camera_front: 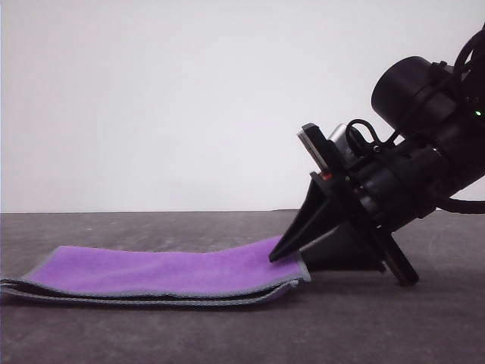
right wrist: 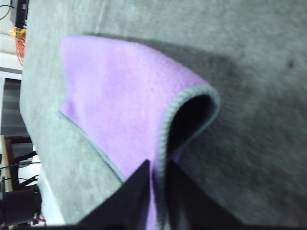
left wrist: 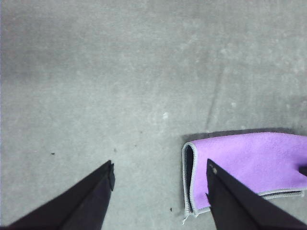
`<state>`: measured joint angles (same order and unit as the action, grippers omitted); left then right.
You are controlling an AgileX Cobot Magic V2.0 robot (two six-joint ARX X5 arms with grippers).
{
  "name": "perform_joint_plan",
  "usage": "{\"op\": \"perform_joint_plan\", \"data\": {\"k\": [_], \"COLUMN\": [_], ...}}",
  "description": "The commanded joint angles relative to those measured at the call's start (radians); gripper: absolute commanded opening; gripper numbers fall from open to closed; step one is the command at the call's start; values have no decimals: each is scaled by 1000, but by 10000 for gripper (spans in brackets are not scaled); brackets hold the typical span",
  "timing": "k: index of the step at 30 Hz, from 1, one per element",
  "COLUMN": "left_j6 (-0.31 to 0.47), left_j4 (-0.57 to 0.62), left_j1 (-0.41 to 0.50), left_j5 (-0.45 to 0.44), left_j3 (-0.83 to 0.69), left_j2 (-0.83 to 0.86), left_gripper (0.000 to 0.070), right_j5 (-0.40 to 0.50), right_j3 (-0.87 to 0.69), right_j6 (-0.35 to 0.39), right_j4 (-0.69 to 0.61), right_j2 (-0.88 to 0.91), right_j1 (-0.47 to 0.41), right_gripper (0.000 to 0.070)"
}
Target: Fold clothes
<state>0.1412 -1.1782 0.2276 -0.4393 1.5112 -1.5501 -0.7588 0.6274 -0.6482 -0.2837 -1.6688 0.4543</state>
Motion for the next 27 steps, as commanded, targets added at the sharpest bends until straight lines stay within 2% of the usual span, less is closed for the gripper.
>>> {"op": "perform_joint_plan", "data": {"k": [1, 11, 20, 27], "left_j6": [-1, -4, -4, -4], "left_j4": [5, 7, 11, 15], "left_j1": [2, 1, 2, 2], "left_j5": [2, 2, 2, 2], "left_j3": [13, 13, 13, 13], "left_j2": [-14, -14, -14, -14], "left_gripper": [366, 366, 366, 366], "right_j5": [-9, -28, -30, -38], "right_j3": [25, 174, 367, 492], "right_j6": [-19, -33, -44, -59], "right_j4": [-17, -18, 0, 5], "right_j2": [-24, -52, -182, -291], "right_j1": [15, 121, 235, 289], "right_gripper": [0, 0, 0, 0]}}
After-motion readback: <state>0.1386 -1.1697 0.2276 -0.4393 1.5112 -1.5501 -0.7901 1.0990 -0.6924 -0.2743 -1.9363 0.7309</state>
